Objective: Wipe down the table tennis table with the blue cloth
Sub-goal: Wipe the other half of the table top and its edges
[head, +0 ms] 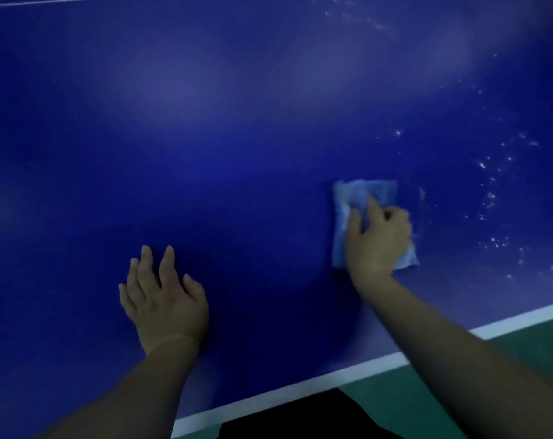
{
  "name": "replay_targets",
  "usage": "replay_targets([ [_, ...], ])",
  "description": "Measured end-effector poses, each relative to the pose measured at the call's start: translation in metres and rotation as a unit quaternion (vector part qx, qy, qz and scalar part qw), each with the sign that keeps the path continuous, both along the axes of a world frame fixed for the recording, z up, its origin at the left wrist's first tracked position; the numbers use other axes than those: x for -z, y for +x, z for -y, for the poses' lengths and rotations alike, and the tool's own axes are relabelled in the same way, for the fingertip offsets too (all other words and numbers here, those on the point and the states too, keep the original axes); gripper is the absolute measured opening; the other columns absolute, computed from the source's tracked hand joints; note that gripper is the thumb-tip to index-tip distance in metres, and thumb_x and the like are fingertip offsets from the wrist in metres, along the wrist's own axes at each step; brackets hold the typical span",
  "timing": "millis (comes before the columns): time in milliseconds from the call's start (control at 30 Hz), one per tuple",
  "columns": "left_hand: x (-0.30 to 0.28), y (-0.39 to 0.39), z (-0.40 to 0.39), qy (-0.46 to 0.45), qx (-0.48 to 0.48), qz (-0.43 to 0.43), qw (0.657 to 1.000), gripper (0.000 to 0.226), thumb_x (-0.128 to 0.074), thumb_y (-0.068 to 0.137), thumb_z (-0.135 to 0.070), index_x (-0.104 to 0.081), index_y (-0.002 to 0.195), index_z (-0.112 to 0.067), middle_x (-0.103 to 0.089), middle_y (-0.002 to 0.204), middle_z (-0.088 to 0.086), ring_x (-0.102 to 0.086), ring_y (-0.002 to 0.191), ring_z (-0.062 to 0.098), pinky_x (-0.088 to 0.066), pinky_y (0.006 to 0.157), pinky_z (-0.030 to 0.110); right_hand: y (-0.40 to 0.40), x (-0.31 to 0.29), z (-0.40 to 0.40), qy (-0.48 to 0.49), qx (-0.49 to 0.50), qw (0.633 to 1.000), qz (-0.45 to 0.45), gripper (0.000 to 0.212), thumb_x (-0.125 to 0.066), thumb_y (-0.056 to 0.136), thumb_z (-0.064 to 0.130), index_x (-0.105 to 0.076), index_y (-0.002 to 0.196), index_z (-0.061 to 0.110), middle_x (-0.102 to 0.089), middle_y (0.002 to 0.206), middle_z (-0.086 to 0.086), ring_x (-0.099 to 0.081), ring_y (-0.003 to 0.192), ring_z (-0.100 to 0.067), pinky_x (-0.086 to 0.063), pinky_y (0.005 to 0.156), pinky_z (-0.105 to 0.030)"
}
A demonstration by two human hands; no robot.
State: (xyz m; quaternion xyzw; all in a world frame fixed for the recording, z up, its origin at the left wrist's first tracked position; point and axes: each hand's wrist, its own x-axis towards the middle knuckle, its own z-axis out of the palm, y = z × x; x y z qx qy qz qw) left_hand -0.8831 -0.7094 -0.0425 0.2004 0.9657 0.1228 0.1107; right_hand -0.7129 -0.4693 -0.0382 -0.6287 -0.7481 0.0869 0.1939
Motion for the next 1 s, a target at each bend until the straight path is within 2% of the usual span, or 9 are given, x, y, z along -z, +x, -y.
replay_targets([
  [100,0.003,0.0,0.002,0.009,0.003,-0.007,1.0,0.053,-0.04,0.096,-0.029,-0.032,0.147,-0.021,-0.016,0.16,0.008,-0.007,0.148,0.026,-0.002,0.12,0.051,-0.02,-0.001,0.031,0.009,-0.277,0.961,0.004,0.032,-0.067,0.081,0.026,-0.071,0.111,0.015,-0.059,0.088,-0.016,-0.056,0.077,-0.034,-0.045,0.063,-0.042],
  [167,0.004,0.0,0.002,0.016,0.005,-0.01,1.0,0.054,-0.036,0.094,-0.031,-0.031,0.147,-0.021,-0.016,0.16,0.008,-0.007,0.148,0.026,-0.001,0.12,0.05,-0.028,-0.007,0.0,0.031,-0.341,0.939,0.018,0.031,-0.068,0.084,0.025,-0.071,0.113,0.014,-0.059,0.091,-0.019,-0.056,0.079,-0.036,-0.044,0.065,-0.043],
  [300,0.006,-0.001,0.003,0.015,0.01,-0.014,1.0,0.053,-0.04,0.095,-0.029,-0.031,0.147,-0.021,-0.015,0.16,0.008,-0.007,0.148,0.026,-0.001,0.12,0.051,0.02,-0.004,-0.065,0.002,-0.024,0.999,0.039,0.037,-0.057,0.092,0.033,-0.064,0.126,0.02,-0.053,0.118,-0.02,-0.051,0.102,-0.038,-0.039,0.085,-0.042],
  [400,0.004,0.001,0.002,0.016,0.015,-0.02,1.0,0.053,-0.039,0.095,-0.029,-0.031,0.147,-0.02,-0.017,0.16,0.01,-0.009,0.148,0.028,-0.002,0.12,0.051,0.062,-0.004,-0.019,-0.007,0.139,0.99,0.033,0.038,-0.055,0.091,0.034,-0.063,0.125,0.02,-0.051,0.114,-0.02,-0.05,0.098,-0.039,-0.038,0.083,-0.041],
  [467,0.004,0.002,0.002,0.022,0.018,-0.027,0.999,0.052,-0.04,0.095,-0.027,-0.033,0.146,-0.019,-0.018,0.159,0.011,-0.011,0.147,0.03,-0.004,0.12,0.052,0.058,-0.002,0.032,0.001,0.074,0.997,0.013,0.034,-0.064,0.086,0.025,-0.068,0.118,0.017,-0.055,0.103,-0.022,-0.052,0.087,-0.039,-0.039,0.072,-0.042],
  [600,0.004,0.004,0.003,0.041,0.031,-0.059,0.997,0.05,-0.045,0.094,-0.023,-0.039,0.143,-0.013,-0.025,0.156,0.015,-0.019,0.145,0.034,-0.011,0.118,0.057,0.023,-0.002,0.063,0.021,-0.232,0.972,0.015,0.03,-0.071,0.081,0.02,-0.072,0.11,0.014,-0.058,0.087,-0.017,-0.055,0.075,-0.035,-0.039,0.06,-0.039],
  [667,0.005,0.005,0.003,0.045,0.034,-0.074,0.996,0.049,-0.046,0.094,-0.022,-0.04,0.142,-0.012,-0.027,0.155,0.017,-0.021,0.144,0.036,-0.012,0.117,0.058,0.018,-0.006,0.035,0.034,-0.222,0.974,0.011,0.031,-0.069,0.084,0.024,-0.071,0.113,0.015,-0.059,0.093,-0.02,-0.056,0.08,-0.038,-0.042,0.064,-0.042],
  [867,0.007,0.003,0.001,0.048,0.043,-0.083,0.995,0.049,-0.048,0.093,-0.018,-0.041,0.141,-0.009,-0.03,0.153,0.02,-0.024,0.142,0.039,-0.013,0.115,0.061,0.105,-0.001,0.014,-0.003,0.083,0.996,0.025,0.035,-0.058,0.09,0.034,-0.065,0.122,0.021,-0.053,0.109,-0.018,-0.051,0.094,-0.037,-0.038,0.076,-0.039],
  [1000,0.001,0.024,-0.017,0.072,0.008,-0.087,0.994,0.047,-0.048,0.091,-0.008,-0.045,0.138,-0.004,-0.031,0.152,0.021,-0.028,0.14,0.04,-0.017,0.114,0.063,0.087,0.003,0.078,0.003,-0.136,0.991,-0.005,0.032,-0.067,0.082,0.024,-0.071,0.113,0.017,-0.058,0.089,-0.017,-0.053,0.077,-0.034,-0.038,0.063,-0.039],
])
